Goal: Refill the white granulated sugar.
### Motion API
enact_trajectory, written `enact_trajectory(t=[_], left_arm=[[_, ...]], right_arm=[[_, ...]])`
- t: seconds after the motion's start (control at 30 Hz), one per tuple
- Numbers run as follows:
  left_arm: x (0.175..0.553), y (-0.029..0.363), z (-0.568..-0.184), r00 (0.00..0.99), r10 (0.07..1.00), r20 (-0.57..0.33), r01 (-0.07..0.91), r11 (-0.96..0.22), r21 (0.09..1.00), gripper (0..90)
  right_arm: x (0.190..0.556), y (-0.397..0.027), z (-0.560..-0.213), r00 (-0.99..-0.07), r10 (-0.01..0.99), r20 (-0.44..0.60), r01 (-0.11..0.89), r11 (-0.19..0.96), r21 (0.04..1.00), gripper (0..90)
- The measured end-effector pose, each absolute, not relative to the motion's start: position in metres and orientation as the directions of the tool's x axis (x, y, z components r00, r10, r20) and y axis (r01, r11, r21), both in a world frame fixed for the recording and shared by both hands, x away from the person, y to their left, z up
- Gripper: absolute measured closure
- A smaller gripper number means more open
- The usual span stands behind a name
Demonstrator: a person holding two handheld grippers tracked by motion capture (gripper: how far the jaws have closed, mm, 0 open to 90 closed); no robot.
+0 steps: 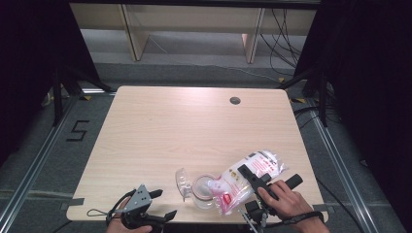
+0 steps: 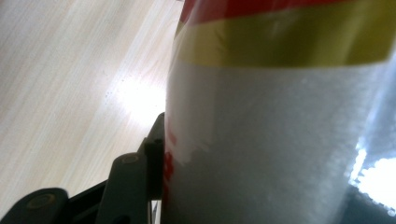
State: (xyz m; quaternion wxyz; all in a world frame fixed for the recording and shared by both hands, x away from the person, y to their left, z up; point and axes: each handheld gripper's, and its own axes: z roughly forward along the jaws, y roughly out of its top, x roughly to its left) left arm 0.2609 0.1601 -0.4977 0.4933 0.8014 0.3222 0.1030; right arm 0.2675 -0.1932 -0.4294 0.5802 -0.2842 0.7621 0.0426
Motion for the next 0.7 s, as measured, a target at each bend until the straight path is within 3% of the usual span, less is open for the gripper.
enact_trajectory(t=[0.7], left_arm=[[0.2609,0.1603,-0.4976,0.77,0.62,-0.15,0.416,-0.311,0.854,16.4]], right_arm=[[0.2656,-0.1888,-0.4267,-0.132,-0.438,-0.889,-0.485,0.811,-0.327,53.0]])
